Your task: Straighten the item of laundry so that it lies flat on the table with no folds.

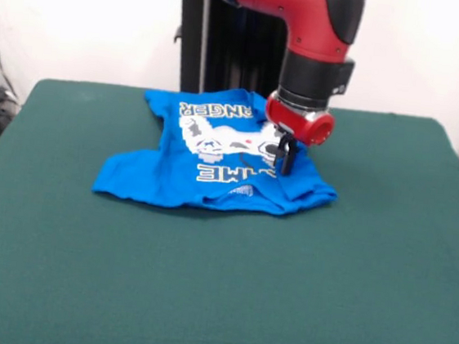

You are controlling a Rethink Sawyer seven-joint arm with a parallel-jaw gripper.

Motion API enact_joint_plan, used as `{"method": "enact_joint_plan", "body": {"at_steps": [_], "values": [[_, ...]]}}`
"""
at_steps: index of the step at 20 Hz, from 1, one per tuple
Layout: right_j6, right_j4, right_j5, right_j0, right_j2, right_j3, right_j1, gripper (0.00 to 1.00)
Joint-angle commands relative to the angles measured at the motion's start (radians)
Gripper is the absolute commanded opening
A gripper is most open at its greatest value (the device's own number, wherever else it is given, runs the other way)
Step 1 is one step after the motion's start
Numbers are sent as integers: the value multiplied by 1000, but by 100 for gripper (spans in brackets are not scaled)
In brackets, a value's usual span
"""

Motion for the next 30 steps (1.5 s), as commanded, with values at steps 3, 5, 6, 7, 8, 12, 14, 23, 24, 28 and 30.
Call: {"method": "enact_joint_plan", "body": {"at_steps": [3, 5, 6, 7, 8, 12, 14, 23, 24, 28, 30], "values": [[130, -6, -18, -9, 127, -19, 43, 0], [132, -2, -9, -9, 130, -15, 32, 0], [135, 1, -3, -6, 132, -10, 23, 0], [137, 7, 12, -5, 133, 0, 4, 0], [140, 12, 28, -5, 134, 9, -15, 0], [150, 108, 190, 101, 41, 30, -128, 0], [149, 122, 241, 118, 25, 29, -158, 0], [152, 107, 171, 104, 36, 14, -97, 0], [153, 105, 158, 102, 39, 11, -86, 0], [152, 94, 115, 101, 36, 3, -62, 0], [154, 89, 81, 104, 29, -6, -39, 0]]}}
